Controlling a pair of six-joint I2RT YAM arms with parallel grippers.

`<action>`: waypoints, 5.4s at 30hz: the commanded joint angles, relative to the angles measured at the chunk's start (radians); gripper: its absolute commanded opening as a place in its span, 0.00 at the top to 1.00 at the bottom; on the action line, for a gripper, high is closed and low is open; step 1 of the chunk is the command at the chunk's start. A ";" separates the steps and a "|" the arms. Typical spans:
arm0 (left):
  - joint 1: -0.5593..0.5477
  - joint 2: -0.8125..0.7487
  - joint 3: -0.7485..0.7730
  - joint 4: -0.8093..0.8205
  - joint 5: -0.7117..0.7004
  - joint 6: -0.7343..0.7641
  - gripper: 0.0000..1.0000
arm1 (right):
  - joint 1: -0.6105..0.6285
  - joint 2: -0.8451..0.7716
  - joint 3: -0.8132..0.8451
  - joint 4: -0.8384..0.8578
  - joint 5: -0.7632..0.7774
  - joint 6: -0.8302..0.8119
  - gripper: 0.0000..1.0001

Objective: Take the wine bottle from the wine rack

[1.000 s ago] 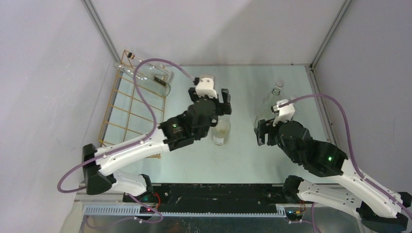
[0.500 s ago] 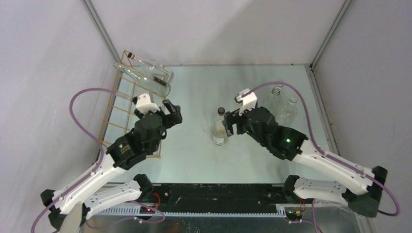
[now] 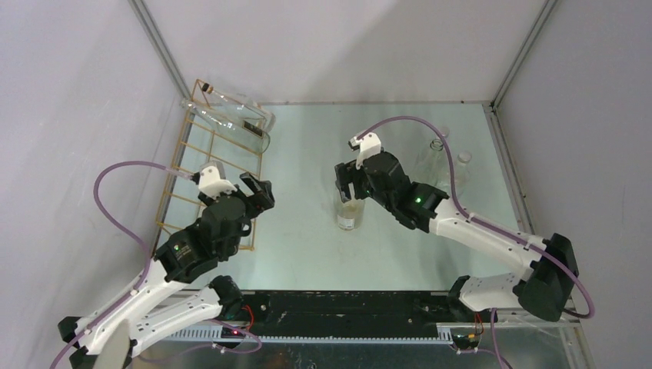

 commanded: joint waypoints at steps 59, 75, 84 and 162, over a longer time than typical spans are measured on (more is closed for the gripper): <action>0.005 0.037 -0.015 0.041 -0.026 -0.052 0.09 | -0.570 -0.494 -0.039 -0.349 0.095 0.035 1.00; 0.004 0.009 -0.030 0.020 -0.035 -0.064 0.09 | -0.613 -0.482 -0.158 -0.117 0.204 0.078 1.00; 0.005 0.025 -0.030 0.022 -0.035 -0.062 0.08 | -0.613 -0.497 -0.214 -0.081 0.224 0.065 0.98; 1.000 1.139 0.747 0.361 0.650 0.081 0.17 | 0.193 -0.286 0.084 -0.419 0.334 0.196 0.29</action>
